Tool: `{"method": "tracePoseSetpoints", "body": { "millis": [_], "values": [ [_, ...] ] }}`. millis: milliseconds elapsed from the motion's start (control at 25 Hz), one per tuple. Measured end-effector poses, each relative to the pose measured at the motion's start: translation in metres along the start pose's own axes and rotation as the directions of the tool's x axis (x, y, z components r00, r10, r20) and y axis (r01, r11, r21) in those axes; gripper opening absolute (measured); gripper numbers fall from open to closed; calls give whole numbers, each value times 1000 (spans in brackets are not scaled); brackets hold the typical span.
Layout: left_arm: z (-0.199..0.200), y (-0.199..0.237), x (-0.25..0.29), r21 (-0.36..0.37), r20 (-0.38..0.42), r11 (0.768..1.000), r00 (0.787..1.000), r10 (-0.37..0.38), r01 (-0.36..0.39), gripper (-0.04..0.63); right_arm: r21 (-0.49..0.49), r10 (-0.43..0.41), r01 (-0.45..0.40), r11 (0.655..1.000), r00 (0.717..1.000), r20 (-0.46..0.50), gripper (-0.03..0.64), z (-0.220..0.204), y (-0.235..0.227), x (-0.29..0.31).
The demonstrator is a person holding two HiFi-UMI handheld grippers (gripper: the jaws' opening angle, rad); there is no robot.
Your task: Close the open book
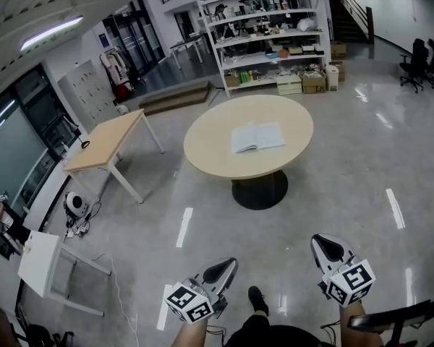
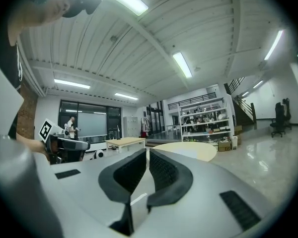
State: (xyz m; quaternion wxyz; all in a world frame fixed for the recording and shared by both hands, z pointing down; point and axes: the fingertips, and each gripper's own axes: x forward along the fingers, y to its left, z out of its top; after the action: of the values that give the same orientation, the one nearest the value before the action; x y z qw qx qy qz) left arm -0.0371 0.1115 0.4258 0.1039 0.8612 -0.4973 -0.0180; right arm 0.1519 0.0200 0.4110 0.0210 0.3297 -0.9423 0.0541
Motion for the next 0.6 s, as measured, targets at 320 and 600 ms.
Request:
{"method": "tracePoseSetpoints", "body": {
  "millis": [320,600],
  "values": [
    [50,156,64,32,39,999,999,-4,2,-2,-25,-61,60,998,998,-25,5,25,-43,157],
    [80,260,127,23,50,999,998,-40,39,0,-49,-35,34,998,999,-22,12,50,-71,287]
  ]
}}
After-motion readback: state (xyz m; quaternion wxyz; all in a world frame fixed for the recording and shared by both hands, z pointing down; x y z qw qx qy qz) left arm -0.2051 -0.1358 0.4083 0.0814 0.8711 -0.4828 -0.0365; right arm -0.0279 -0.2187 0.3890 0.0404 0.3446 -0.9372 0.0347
